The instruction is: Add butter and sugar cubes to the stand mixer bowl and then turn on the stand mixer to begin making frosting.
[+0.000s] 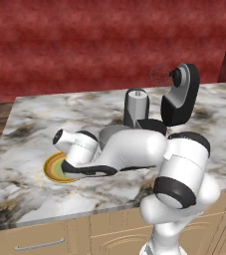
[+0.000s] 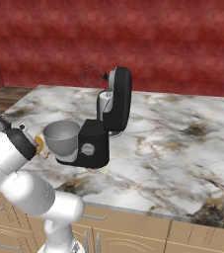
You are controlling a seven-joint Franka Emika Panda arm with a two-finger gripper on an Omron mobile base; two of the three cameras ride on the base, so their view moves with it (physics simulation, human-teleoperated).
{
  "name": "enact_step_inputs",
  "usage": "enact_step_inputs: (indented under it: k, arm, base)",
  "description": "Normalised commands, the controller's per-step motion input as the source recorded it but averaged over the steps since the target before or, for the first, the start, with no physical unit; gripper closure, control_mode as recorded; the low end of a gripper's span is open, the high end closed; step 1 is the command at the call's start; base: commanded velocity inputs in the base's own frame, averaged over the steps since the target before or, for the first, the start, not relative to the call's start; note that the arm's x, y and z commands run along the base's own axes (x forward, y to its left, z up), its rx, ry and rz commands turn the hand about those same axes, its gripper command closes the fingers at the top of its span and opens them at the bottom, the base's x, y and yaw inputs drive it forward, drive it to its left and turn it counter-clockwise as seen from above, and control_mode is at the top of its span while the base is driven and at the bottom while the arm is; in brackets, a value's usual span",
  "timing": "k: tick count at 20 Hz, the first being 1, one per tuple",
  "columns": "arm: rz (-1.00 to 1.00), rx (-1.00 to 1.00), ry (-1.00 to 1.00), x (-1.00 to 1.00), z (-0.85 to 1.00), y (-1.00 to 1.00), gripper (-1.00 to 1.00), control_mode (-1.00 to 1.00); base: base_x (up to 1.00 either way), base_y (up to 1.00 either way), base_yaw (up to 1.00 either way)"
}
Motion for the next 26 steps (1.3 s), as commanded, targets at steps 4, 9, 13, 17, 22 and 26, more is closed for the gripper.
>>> enact_step_inputs:
  k: [4, 9, 13, 17, 22, 26]
  arm:
    - [0.00, -0.07, 0.07, 0.11, -0.11, 0.00, -1.00, -1.00]
    - [0.00, -0.08, 0.07, 0.15, -0.22, 0.00, -1.00, -1.00]
    - [0.00, -0.08, 0.05, 0.08, -0.19, 0.00, -1.00, -1.00]
    - [0.00, -0.06, 0.04, 0.06, -0.12, 0.00, -1.00, -1.00]
    - [0.00, -0.06, 0.05, 0.17, -0.09, 0.00, -1.00, -1.00]
    - [0.00, -0.05, 0.03, 0.23, -0.03, 0.00, -1.00, -1.00]
  base:
    - [0.00, 0.00, 0.00]
    - [0.00, 0.00, 0.00]
    - [0.00, 0.00, 0.00]
    - [0.00, 0.00, 0.00]
    - [0.00, 0.00, 0.00]
    - [0.00, 0.00, 0.00]
